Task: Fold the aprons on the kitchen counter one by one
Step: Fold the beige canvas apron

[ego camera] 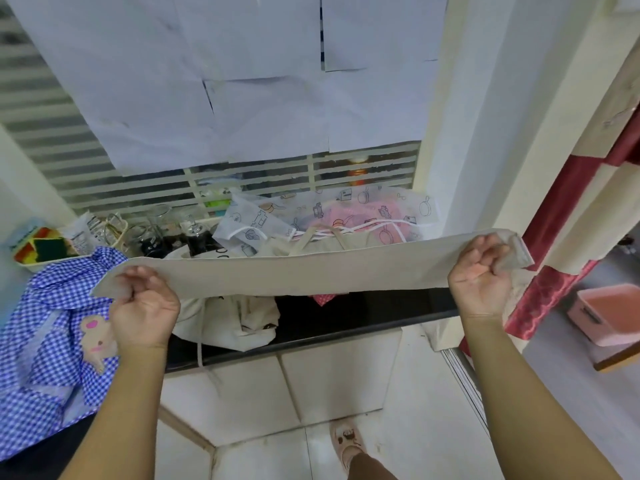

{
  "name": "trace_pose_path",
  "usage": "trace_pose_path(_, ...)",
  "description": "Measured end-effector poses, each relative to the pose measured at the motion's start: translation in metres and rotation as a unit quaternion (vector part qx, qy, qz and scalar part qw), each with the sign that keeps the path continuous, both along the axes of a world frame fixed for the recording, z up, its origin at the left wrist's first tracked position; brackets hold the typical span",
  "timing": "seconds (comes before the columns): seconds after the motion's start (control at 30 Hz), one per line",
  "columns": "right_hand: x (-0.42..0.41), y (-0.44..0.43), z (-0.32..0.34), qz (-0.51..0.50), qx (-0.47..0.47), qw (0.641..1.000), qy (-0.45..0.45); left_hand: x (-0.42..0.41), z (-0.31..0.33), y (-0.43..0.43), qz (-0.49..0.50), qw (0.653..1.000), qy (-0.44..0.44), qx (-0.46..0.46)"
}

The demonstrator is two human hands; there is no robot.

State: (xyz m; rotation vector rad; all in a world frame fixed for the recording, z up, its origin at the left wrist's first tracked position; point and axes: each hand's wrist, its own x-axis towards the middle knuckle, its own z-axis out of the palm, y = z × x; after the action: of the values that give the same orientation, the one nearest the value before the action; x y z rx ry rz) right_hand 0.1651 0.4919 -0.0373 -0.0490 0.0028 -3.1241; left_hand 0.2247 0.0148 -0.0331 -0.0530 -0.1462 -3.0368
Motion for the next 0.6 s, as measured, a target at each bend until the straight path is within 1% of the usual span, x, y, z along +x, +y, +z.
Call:
trace_pose_path(0.03,-0.007,-0.003,0.006,-0.037,0.002,0.999,-0.037,-0.011,0.005,-0.002,0.026,0.999,-0.016,-0.012)
trace_pose_path(0.07,-0.012,-0.006,0.013,-0.070,0.016,0.996,-0.061,-0.017,0.010,0.001,0.026,0.999,-0.003,-0.036)
trace_pose_path(0.1,-0.018,-0.010,0.018,-0.083,0.026,0.994,-0.071,-0.024,0.016,0.005,0.045,0.998,-0.004,-0.053)
trace_pose_path(0.2,-0.041,-0.024,0.022,-0.097,0.067,0.987,-0.104,-0.050,0.019,0.010,0.057,0.995,-0.024,-0.082)
trace_pose_path(0.3,-0.060,-0.029,0.015,-0.064,0.098,0.986,-0.117,-0.069,0.013,0.008,0.056,0.988,-0.099,-0.108)
trace_pose_path(0.37,-0.074,-0.027,0.003,-0.038,0.130,0.983,-0.121,-0.083,0.003,0.004,0.048,0.978,-0.165,-0.118)
trace_pose_path(0.43,-0.091,-0.024,-0.015,-0.009,0.156,0.978,-0.140,-0.097,-0.006,0.007,0.033,0.962,-0.233,-0.140)
trace_pose_path(0.5,-0.107,-0.018,-0.036,0.019,0.176,0.973,-0.150,-0.112,-0.018,0.008,0.027,0.944,-0.299,-0.139)
trace_pose_path(0.57,-0.123,-0.015,-0.051,0.028,0.187,0.969,-0.159,-0.127,-0.030,0.006,0.017,0.927,-0.339,-0.160)
trace_pose_path(0.6,-0.130,-0.014,-0.055,0.029,0.194,0.967,-0.162,-0.133,-0.034,0.005,0.006,0.924,-0.340,-0.175)
